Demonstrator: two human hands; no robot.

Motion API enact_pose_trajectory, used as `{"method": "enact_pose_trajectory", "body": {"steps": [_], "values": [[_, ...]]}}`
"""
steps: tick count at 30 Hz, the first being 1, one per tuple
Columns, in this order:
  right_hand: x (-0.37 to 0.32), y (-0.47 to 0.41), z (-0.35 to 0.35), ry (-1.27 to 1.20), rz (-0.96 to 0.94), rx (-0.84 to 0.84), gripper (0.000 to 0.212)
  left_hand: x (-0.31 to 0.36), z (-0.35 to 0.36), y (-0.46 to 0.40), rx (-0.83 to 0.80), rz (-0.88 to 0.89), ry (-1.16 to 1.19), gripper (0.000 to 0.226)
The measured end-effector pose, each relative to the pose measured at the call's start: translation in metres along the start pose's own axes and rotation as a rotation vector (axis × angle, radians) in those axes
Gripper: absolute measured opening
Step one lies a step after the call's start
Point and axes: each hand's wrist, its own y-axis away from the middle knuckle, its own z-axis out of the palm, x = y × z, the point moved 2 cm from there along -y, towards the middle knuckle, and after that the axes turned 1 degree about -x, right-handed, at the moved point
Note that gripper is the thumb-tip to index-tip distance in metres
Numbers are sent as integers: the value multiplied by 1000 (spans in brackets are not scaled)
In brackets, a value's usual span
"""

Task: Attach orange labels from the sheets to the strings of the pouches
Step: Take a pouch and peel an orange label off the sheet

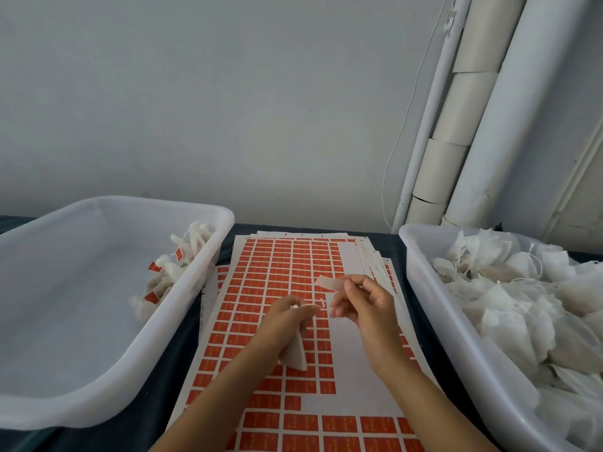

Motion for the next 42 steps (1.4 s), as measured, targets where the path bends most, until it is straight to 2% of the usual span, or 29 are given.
{"method": "enact_pose_trajectory", "body": {"steps": [7,9,12,17,20,29,33,37,42], "values": [[11,-4,-1,-209,55,171,21,-9,-4,8,-147,113,325,14],[15,-3,-2,-178,54,205,23,-8,-7,8,-176,189,308,9],[18,-2,-5,-69,19,266,14,-4,-8,7,-145,296,255,7],[20,-2,-8,-101,58,219,32,-3,-6,5,-97,409,232,7],[19,-1,-9,-130,70,233,28,-3,-6,5,-97,410,237,14],[8,5,-10,-305,64,140,20,0,-6,10,-141,468,209,37],[6,10,-5,-145,-7,78,10,1,-5,12,-160,493,223,41],[8,11,2,29,-26,56,9,1,-4,13,-170,499,233,44],[9,11,3,107,-10,55,7,2,-5,13,-181,501,222,47]]}}
